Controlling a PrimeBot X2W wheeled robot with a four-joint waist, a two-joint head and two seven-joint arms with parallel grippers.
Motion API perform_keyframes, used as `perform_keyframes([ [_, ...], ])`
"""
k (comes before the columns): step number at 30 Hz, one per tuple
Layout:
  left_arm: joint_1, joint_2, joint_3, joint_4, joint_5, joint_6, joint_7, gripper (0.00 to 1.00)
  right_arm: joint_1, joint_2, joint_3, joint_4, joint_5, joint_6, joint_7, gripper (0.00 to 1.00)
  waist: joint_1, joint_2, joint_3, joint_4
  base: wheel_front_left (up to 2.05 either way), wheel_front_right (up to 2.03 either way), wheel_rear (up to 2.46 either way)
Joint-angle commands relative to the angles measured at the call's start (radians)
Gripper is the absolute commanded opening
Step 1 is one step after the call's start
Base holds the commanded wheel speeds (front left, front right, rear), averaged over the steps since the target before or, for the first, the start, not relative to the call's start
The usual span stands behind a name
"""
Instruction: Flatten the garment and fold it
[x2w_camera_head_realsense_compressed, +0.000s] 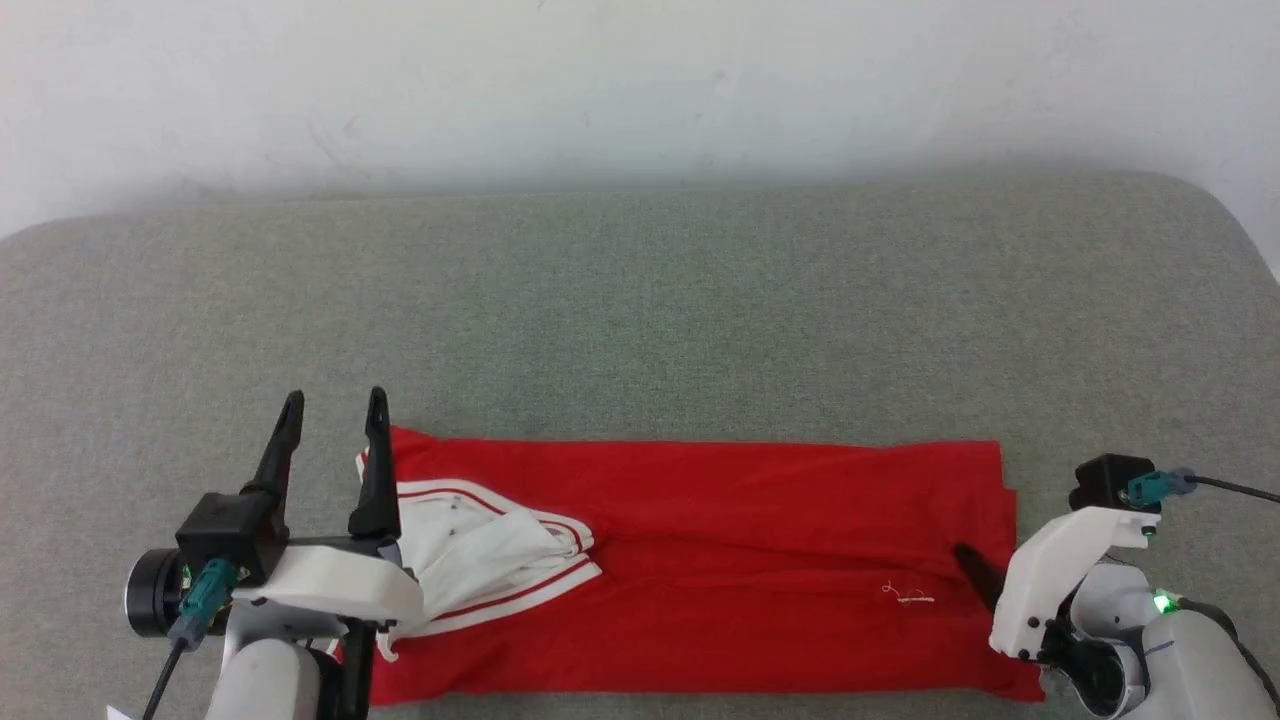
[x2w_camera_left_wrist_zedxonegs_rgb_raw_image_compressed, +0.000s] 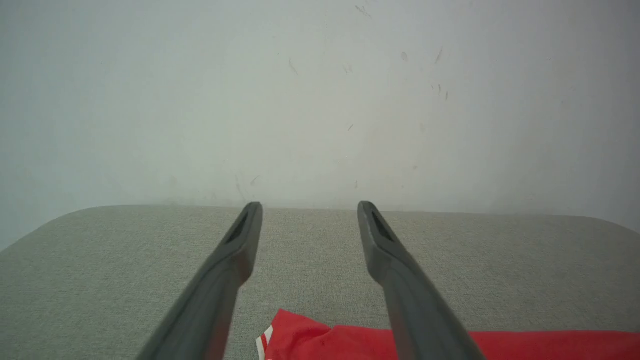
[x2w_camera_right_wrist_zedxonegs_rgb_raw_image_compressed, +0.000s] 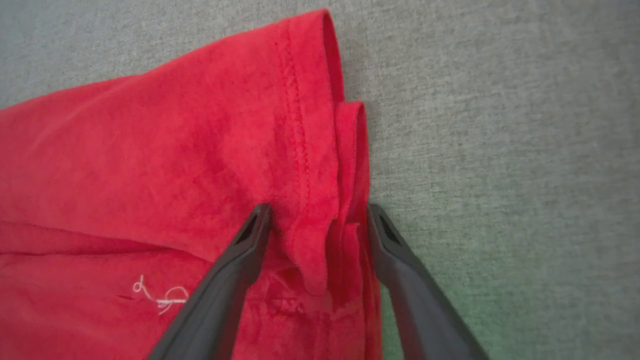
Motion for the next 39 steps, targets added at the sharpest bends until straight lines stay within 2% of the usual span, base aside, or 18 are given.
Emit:
perform_keyframes([
  [1, -0.015, -0.009, 0.010, 0.005, 0.017, -0.009, -0.005, 1.00, 0.010, 0.012, 0.018, 0.024, 0.010, -0.001, 0.037, 0.40, 0.0000, -0.0001, 0.000, 0.002, 0.00, 0.00, 0.00],
  [3, -0.015, -0.016, 0.019, 0.006, 0.026, -0.017, -0.005, 1.00, 0.014, 0.012, 0.029, 0.015, 0.011, -0.001, 0.062, 0.02, 0.0000, -0.0001, 0.001, 0.003, 0.00, 0.00, 0.00],
  [4, -0.015, -0.020, 0.024, 0.007, 0.031, -0.021, -0.005, 1.00, 0.017, 0.012, 0.030, 0.007, 0.009, -0.001, 0.069, 0.00, 0.0000, -0.0001, 0.001, 0.003, 0.00, 0.00, 0.00],
  [11, -0.011, -0.040, 0.055, 0.010, 0.054, -0.038, -0.005, 1.00, 0.038, 0.012, -0.034, -0.085, -0.054, -0.001, 0.039, 0.00, 0.0000, -0.0001, -0.001, 0.000, 0.00, 0.00, 0.00],
  [22, 0.005, -0.059, 0.091, 0.008, 0.077, -0.056, -0.005, 1.00, 0.085, 0.012, -0.277, -0.245, -0.341, -0.001, 0.037, 0.00, 0.0000, -0.0001, 0.002, -0.020, 0.00, 0.00, 0.00],
  [26, 0.006, -0.062, 0.097, 0.008, 0.082, -0.060, -0.005, 1.00, 0.094, 0.012, -0.300, -0.272, -0.374, -0.001, 0.051, 0.00, 0.0000, -0.0001, 0.002, -0.022, 0.00, 0.00, 0.00],
  [31, 0.006, -0.069, 0.102, 0.011, 0.089, -0.066, -0.005, 1.00, 0.111, 0.012, -0.250, -0.334, -0.360, -0.001, 0.069, 0.00, 0.0000, -0.0001, 0.000, -0.022, 0.00, 0.00, 0.00],
  [35, 0.005, -0.074, 0.102, 0.020, 0.094, -0.076, -0.005, 1.00, 0.151, 0.012, -0.120, -0.499, -0.283, -0.001, 0.146, 0.00, 0.0000, -0.0001, -0.008, -0.015, 0.00, 0.00, 0.00],
  [36, 0.005, -0.074, 0.102, 0.020, 0.094, -0.076, -0.005, 1.00, 0.151, 0.012, -0.120, -0.499, -0.283, -0.001, 0.146, 0.00, 0.0000, -0.0001, -0.008, -0.015, 0.00, 0.00, 0.00],
  [38, 0.005, -0.076, 0.102, 0.023, 0.097, -0.081, -0.005, 1.00, 0.181, 0.012, -0.020, -0.647, -0.230, -0.001, 0.224, 0.00, 0.0000, -0.0001, -0.013, -0.009, 0.00, 0.00, 0.00],
  [39, 0.005, -0.076, 0.102, 0.023, 0.097, -0.081, -0.005, 1.00, 0.181, 0.012, -0.020, -0.647, -0.230, -0.001, 0.224, 0.00, 0.0000, -0.0001, -0.013, -0.009, 0.00, 0.00, 0.00],
])
